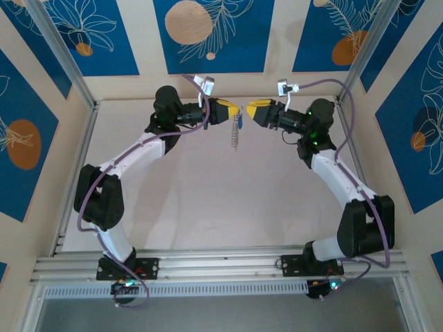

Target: Put the keys on the keyring

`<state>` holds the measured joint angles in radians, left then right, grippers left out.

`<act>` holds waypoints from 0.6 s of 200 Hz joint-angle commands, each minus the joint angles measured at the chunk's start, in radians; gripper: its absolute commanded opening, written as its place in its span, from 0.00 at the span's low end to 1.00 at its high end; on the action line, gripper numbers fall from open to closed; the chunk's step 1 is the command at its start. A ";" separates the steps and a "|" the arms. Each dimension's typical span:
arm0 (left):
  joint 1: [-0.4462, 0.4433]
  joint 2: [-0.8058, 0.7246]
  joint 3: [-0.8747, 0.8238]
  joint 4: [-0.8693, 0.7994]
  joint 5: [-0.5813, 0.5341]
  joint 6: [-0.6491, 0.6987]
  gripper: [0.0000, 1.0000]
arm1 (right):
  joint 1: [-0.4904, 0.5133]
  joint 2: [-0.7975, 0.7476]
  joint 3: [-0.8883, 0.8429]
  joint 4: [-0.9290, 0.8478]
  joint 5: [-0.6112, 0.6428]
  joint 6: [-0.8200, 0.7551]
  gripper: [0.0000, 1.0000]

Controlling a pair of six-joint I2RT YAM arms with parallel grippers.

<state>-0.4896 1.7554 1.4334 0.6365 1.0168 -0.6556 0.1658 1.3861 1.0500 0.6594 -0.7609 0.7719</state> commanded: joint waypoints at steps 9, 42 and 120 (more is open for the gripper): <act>-0.007 -0.012 0.024 0.070 0.012 -0.019 0.00 | -0.017 -0.096 -0.070 -0.090 0.037 -0.075 0.51; -0.007 -0.016 0.026 0.078 0.030 -0.033 0.00 | -0.007 -0.127 -0.127 -0.132 0.030 -0.144 0.52; -0.009 -0.020 0.027 0.094 0.055 -0.058 0.00 | 0.059 -0.087 -0.129 -0.093 -0.026 -0.191 0.53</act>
<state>-0.4896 1.7554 1.4334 0.6693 1.0435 -0.6998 0.2077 1.2770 0.9138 0.5373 -0.7612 0.6117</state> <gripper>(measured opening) 0.049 0.531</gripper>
